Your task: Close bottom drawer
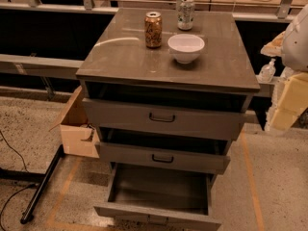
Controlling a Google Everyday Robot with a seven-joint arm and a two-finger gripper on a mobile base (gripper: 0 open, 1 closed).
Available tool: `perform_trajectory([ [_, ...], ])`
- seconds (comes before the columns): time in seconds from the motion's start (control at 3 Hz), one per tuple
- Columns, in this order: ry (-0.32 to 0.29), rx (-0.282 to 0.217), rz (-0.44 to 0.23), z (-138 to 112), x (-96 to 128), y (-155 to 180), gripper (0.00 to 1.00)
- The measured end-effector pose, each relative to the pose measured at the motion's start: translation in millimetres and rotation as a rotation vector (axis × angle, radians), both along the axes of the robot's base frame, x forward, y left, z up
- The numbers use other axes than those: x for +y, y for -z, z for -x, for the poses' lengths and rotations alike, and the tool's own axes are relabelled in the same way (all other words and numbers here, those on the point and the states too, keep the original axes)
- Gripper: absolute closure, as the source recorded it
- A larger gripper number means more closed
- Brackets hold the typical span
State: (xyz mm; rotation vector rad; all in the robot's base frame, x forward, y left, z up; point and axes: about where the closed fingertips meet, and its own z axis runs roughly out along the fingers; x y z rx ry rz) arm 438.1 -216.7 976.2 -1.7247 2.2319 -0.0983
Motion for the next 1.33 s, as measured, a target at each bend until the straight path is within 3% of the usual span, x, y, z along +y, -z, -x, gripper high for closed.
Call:
perform_trajectory([
  [0.33, 0.000, 0.000, 0.000, 0.0, 0.0, 0.0, 0.00],
  [0.67, 0.000, -0.010, 0.000, -0.2, 0.6, -2.4, 0.16],
  [1.0, -0.023, -0.024, -0.034, -9.2, -3.8, 13.1, 0.39],
  [1.33, -0.050, -0.014, -0.070, -24.7, -16.1, 57.3, 0.62],
])
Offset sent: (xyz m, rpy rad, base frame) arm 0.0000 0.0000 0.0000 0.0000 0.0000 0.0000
